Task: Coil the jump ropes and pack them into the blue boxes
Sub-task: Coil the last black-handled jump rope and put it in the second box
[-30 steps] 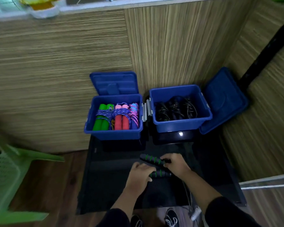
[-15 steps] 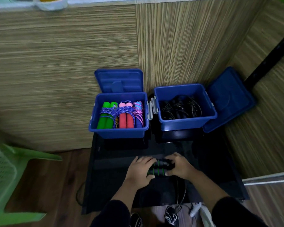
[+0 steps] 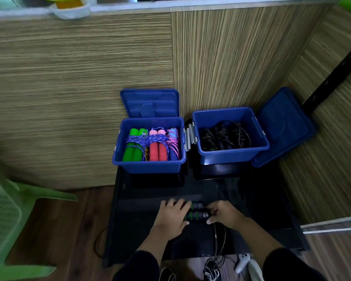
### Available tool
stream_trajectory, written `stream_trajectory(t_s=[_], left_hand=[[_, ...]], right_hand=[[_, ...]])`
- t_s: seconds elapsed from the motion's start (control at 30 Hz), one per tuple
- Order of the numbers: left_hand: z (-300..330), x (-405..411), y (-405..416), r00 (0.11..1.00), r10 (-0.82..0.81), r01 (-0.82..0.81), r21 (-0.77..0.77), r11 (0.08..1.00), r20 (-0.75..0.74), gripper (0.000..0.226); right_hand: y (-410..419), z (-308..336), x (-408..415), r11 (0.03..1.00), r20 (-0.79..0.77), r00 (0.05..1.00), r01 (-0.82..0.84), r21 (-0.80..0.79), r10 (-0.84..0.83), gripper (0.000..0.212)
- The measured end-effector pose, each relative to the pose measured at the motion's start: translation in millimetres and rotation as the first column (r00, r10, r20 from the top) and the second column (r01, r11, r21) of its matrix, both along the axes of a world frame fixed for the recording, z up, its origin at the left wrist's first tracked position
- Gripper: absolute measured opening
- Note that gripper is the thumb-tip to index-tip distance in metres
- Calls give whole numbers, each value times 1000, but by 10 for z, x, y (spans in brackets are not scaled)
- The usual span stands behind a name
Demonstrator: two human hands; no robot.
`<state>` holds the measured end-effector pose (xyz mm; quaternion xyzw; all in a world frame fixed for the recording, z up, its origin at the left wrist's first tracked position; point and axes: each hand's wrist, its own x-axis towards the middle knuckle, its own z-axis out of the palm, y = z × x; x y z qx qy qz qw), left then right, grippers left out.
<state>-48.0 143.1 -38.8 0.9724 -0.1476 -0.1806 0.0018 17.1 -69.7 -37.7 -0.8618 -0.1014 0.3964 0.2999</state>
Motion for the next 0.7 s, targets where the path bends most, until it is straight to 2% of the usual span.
stream_trajectory(t_s=[0.1,0.27,0.5,0.7], left_hand=[[18,-33,22,1000,-27,27,22,999,-2,64],[69,-11,19,997,-39,43,67,997,-59,65],[36,-40,39,995,-21,24,31,999,-93,65],[62,-81,24,996,-31,33,25,999,-85,60]], right_hand=[[-38,-53,-20,997,-35,997,65,45,-63,22],[-6,1,-44,992,-84,992,105,77,-99,28],[101,-21,-131,985,-71,989,140,101,-133,23],[125,58,-109,933,-142,956,284,222,-257,18]])
